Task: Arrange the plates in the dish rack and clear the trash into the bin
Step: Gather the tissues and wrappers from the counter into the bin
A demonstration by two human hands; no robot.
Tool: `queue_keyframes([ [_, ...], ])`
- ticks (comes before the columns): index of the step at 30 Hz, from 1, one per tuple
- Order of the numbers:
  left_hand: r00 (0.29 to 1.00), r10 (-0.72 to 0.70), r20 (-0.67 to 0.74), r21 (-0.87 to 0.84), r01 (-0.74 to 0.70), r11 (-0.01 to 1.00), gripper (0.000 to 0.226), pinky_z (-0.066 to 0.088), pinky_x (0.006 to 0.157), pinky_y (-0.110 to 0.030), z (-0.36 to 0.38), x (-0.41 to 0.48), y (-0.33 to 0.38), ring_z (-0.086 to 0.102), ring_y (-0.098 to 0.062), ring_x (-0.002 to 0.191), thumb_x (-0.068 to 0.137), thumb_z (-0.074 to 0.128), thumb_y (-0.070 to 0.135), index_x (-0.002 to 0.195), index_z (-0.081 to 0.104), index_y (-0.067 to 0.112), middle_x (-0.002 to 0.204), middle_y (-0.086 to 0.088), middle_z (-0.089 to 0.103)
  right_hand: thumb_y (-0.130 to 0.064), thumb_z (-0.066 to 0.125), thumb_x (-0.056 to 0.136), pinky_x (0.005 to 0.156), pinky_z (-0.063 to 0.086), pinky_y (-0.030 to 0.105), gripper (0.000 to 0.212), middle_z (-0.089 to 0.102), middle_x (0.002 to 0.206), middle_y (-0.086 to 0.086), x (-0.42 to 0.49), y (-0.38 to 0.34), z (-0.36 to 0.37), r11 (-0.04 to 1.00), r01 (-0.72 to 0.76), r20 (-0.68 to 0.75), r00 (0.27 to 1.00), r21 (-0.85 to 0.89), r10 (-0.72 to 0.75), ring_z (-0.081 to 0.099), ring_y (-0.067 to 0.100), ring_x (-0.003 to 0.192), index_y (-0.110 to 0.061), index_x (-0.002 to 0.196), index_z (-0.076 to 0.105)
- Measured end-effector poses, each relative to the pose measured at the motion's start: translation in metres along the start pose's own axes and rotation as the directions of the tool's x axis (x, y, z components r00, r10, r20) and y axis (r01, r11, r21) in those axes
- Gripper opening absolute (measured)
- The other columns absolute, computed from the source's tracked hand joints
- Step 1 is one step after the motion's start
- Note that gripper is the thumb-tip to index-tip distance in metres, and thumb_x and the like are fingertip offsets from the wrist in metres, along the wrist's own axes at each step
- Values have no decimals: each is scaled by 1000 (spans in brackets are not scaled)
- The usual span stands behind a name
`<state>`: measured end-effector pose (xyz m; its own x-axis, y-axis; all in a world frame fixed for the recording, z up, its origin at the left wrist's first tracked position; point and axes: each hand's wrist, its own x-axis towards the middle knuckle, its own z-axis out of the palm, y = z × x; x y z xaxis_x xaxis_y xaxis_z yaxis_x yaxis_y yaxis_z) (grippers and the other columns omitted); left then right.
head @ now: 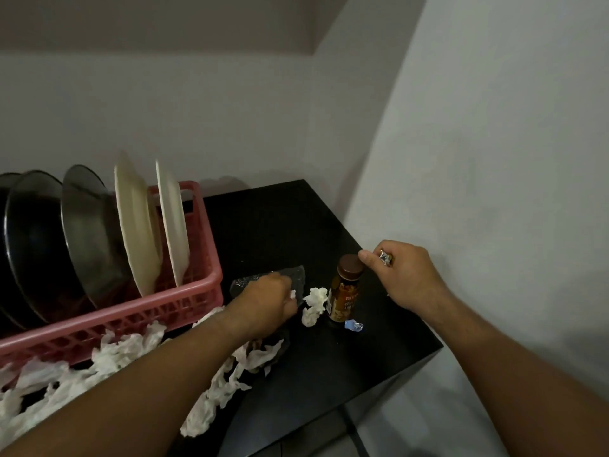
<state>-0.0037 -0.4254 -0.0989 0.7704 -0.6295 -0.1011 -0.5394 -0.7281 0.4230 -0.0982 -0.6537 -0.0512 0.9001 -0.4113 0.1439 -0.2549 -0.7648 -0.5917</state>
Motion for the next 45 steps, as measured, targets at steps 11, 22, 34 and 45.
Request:
queue_keyframes([
  [11,998,-58,10,219,54,974,44,45,72,-32,54,6,22,59,-20,100,92,47,54,124,47,23,118,-3,58,-69,54,83,53,49,33,51,59,58,-1,0,3,-4,999,-19,-72,997,43,22,58,17,57,-21,66,60],
  [22,975,-21,-220,52,33,998,28,35,49,-25,9,-15,23,52,-5,58,89,44,44,69,51,26,69,7,56,-48,39,102,49,37,27,55,52,54,2,-14,-10,-1,999,-23,-148,989,49,30,48,13,49,-16,59,51],
  [34,980,-70,-189,-225,26,974,32,37,40,-21,-32,-129,-15,46,-4,39,81,59,33,58,62,11,51,-3,60,-45,44,100,48,36,25,45,55,56,-5,-119,-71,48,998,35,-43,999,45,-33,52,5,48,-22,63,57],
  [45,995,-39,91,-306,66,950,14,45,44,-14,-27,-268,-63,63,-4,48,91,59,16,93,72,22,58,9,66,-41,46,100,52,39,28,33,56,64,-5,-223,-128,92,999,45,317,947,29,-52,51,6,53,-26,72,57],
])
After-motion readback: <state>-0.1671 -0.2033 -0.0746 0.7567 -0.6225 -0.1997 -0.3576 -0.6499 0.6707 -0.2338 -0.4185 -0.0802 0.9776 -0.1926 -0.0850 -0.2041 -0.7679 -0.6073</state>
